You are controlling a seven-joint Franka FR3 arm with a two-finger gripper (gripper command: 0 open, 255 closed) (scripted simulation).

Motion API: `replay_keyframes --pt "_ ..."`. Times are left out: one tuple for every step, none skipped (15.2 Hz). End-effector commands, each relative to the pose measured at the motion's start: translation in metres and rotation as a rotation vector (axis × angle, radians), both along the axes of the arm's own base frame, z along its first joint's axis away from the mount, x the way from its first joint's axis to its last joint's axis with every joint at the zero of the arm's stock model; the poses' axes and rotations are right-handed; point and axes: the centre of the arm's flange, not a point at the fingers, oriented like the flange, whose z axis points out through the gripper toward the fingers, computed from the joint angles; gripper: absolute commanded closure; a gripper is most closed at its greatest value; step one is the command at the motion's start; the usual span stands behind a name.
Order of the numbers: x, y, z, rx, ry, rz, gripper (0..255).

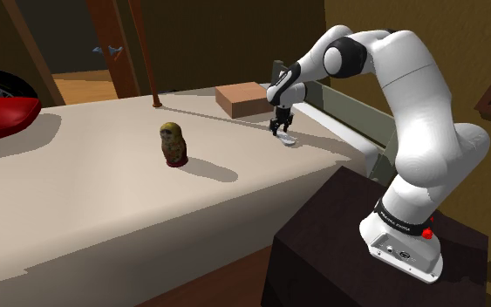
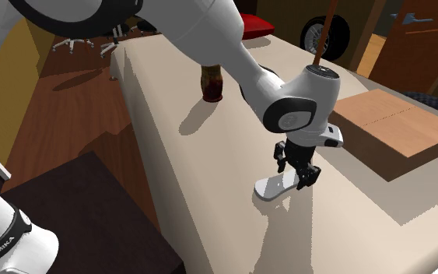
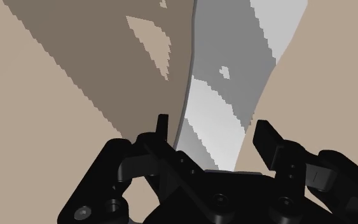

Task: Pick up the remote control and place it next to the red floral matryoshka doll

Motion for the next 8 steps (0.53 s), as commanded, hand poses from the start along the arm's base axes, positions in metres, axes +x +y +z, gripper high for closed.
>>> replay_keyframes --pt "0.0 -0.0001 0.0001 0.0 0.0 0.0 255" --pt "0.0 -0.0001 0.0001 0.0 0.0 0.0 255" --pt "0.0 -0.0001 0.0001 0.0 0.0 0.0 255" --pt "0.0001 -0.0001 0.0002 0.0 0.0 0.0 255" --pt "0.0 -0.0001 0.0002 0.0 0.0 0.0 255" --pt "0.0 -0.0001 0.0002 0.0 0.0 0.0 255" --pt "0.0 -0.0001 0.0001 0.0 0.0 0.0 255" --pt "0.0 -0.0001 0.0054 0.0 0.0 0.0 255"
